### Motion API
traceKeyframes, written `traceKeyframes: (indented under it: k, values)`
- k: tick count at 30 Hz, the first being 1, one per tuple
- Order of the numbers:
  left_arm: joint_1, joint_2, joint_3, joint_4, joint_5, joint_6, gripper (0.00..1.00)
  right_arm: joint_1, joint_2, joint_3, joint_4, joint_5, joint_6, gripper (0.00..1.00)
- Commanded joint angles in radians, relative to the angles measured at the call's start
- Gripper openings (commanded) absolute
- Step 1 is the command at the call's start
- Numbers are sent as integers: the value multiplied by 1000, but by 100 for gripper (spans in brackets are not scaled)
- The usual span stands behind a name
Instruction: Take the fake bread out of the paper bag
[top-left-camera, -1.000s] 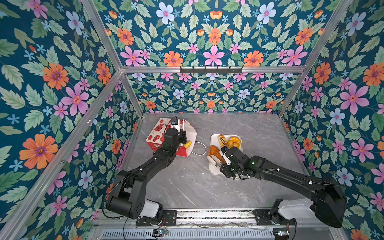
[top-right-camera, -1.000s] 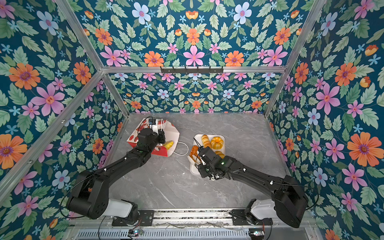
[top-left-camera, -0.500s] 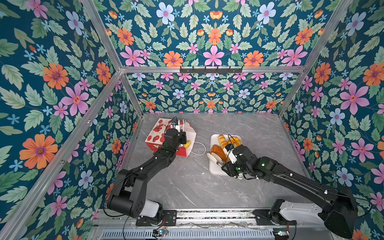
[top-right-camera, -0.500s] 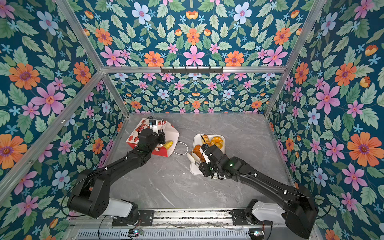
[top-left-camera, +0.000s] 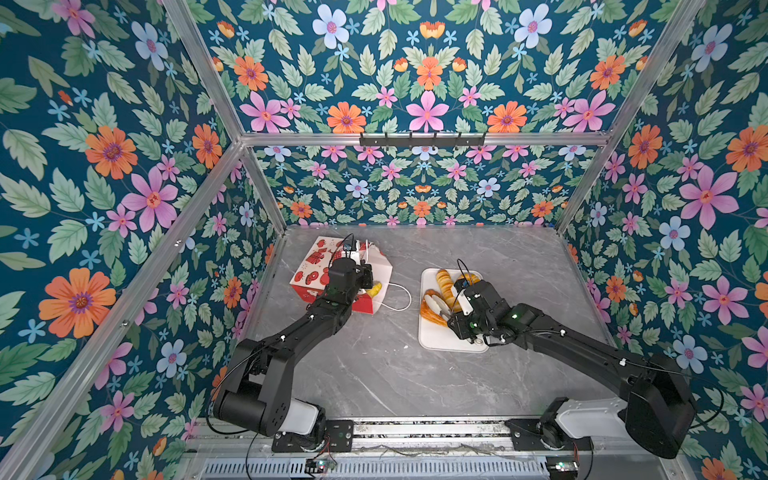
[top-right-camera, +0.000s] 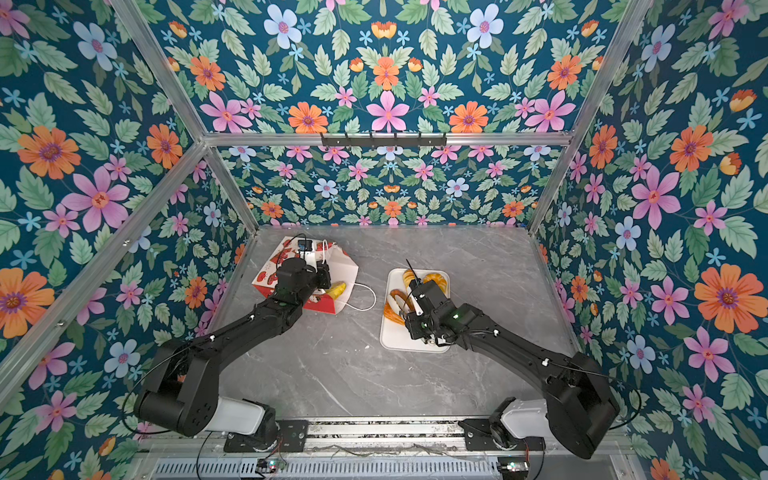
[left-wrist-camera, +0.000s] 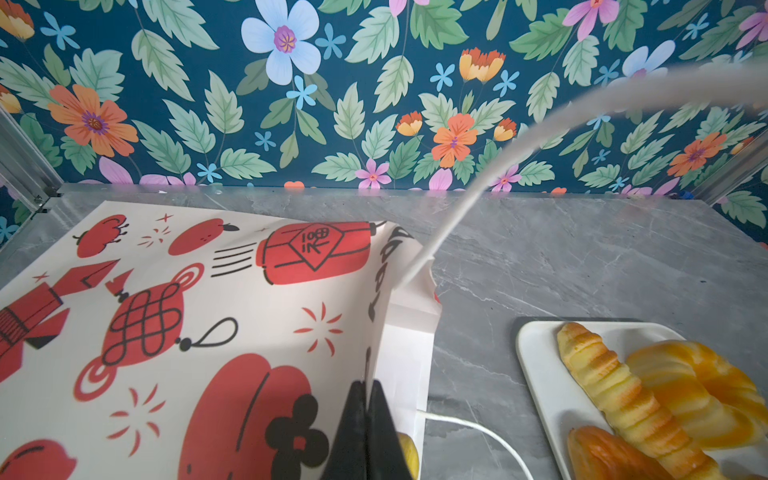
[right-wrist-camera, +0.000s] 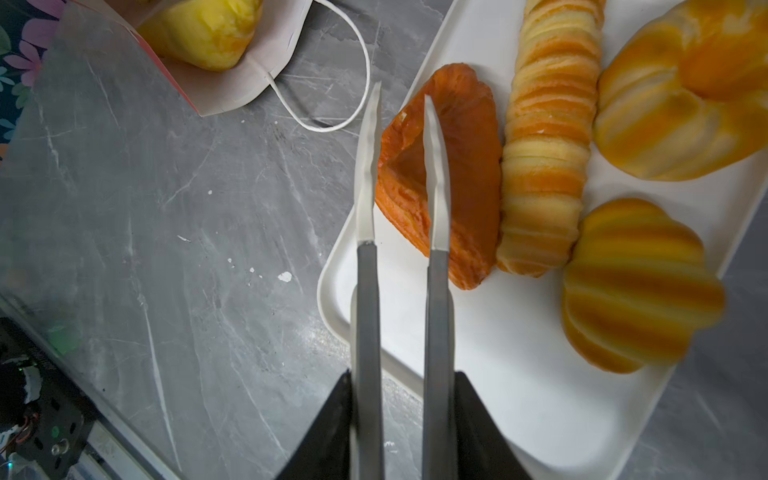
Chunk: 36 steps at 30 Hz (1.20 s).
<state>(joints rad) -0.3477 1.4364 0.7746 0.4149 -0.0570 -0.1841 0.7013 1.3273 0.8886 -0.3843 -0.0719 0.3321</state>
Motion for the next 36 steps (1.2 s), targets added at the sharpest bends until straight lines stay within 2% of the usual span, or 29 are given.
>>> traceKeyframes:
  k: [1,13,23,29,33,36]
  values:
    - [2,-1,-2,25,-1,-16,0,0,14,1,-6,-19,-22,36]
    - [4,18,1,39,14,-25,0,0,-62,-32,-168,-61,-19,34]
    - [4,6,-2,37,16,-26,0,0,-82,33,-59,19,-43,34]
    - [3,-8,-7,33,14,-26,0,-2,75,152,-64,71,-119,34]
    - [3,-11,-8,33,16,-26,0,-6,209,260,-147,133,-150,33]
    - [4,-14,-13,33,16,-29,0,-6,262,305,-220,131,-165,33]
